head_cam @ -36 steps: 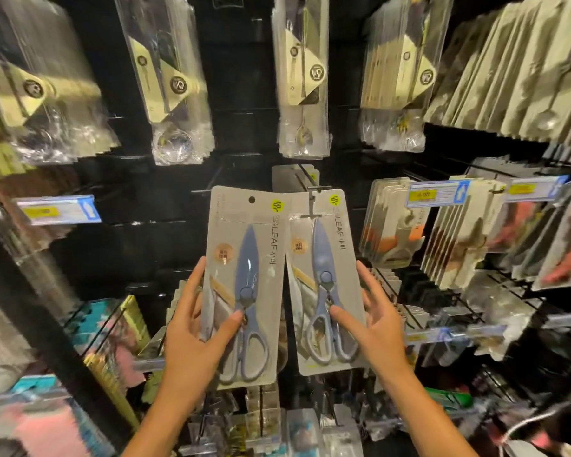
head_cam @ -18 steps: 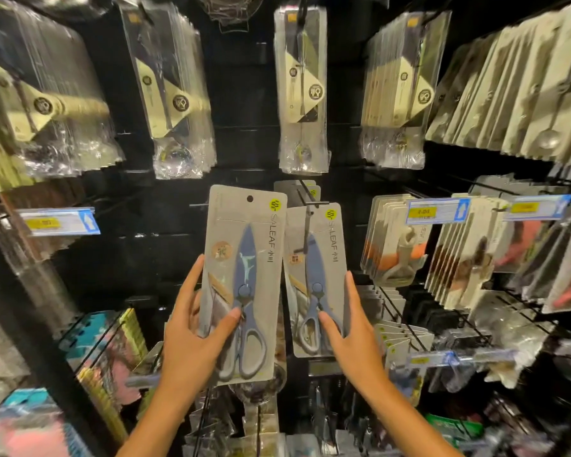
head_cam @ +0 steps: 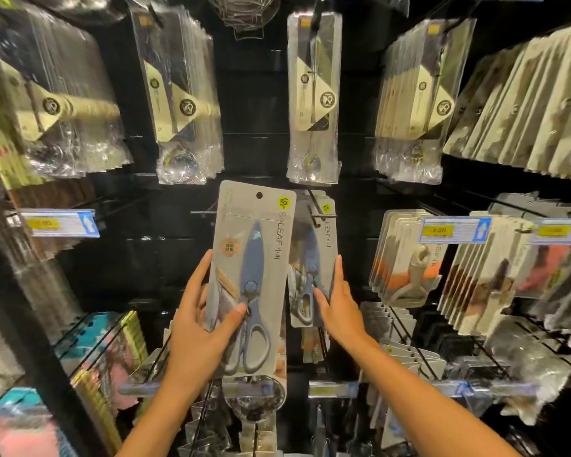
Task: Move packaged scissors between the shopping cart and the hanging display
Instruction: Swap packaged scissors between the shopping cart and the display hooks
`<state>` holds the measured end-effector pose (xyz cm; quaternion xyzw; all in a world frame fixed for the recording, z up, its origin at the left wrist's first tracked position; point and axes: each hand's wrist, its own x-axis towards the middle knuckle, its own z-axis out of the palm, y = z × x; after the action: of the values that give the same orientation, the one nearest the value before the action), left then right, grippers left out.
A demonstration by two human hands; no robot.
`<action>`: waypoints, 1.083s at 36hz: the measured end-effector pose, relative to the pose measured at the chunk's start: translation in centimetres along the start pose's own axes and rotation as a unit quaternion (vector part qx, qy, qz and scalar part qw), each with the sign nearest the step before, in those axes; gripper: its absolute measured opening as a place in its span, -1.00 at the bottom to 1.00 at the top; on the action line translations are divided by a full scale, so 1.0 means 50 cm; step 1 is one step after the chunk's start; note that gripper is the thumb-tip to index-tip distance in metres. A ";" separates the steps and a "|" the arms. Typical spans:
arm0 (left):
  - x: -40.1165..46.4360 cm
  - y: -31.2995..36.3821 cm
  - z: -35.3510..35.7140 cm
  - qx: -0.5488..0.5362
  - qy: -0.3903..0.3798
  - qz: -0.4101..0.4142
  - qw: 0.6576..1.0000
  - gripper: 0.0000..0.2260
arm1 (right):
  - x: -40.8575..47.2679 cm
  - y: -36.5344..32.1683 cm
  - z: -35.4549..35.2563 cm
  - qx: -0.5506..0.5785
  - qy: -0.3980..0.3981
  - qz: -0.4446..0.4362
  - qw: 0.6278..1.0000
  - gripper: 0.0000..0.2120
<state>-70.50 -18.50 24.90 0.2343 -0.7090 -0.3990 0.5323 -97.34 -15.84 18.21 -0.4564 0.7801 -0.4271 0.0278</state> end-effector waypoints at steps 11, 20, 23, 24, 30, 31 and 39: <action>0.013 0.004 0.005 -0.002 0.006 0.014 1.000 -0.24 | 0.060 0.002 0.021 0.005 -0.014 0.025 1.000 -0.19; 0.009 -0.001 0.004 -0.016 -0.002 0.009 1.000 -0.24 | 0.015 0.009 0.015 0.064 -0.005 0.021 0.998 -0.15; 0.005 -0.002 0.008 -0.022 -0.002 0.009 1.000 -0.23 | -0.031 -0.025 -0.011 0.141 0.009 -0.012 0.990 -0.30; 0.004 -0.003 0.010 -0.022 -0.001 0.010 1.000 -0.23 | -0.049 -0.042 -0.022 0.167 0.009 -0.024 0.986 -0.36; -0.004 -0.014 0.021 -0.026 -0.011 0.005 1.000 -0.21 | -0.125 -0.139 -0.078 0.315 -0.064 -0.109 0.941 -0.46; -0.008 -0.014 0.023 -0.031 -0.011 0.005 0.999 -0.21 | -0.131 -0.150 -0.084 0.314 -0.079 -0.123 0.938 -0.45; -0.033 -0.034 0.028 -0.046 -0.034 -0.023 0.998 -0.21 | -0.167 -0.155 -0.075 0.288 -0.070 -0.114 0.948 -0.38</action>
<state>-71.43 -17.78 22.40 0.2123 -0.7023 -0.4509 0.5083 -88.78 -9.00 23.05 -0.5440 0.5623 -0.6009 0.1639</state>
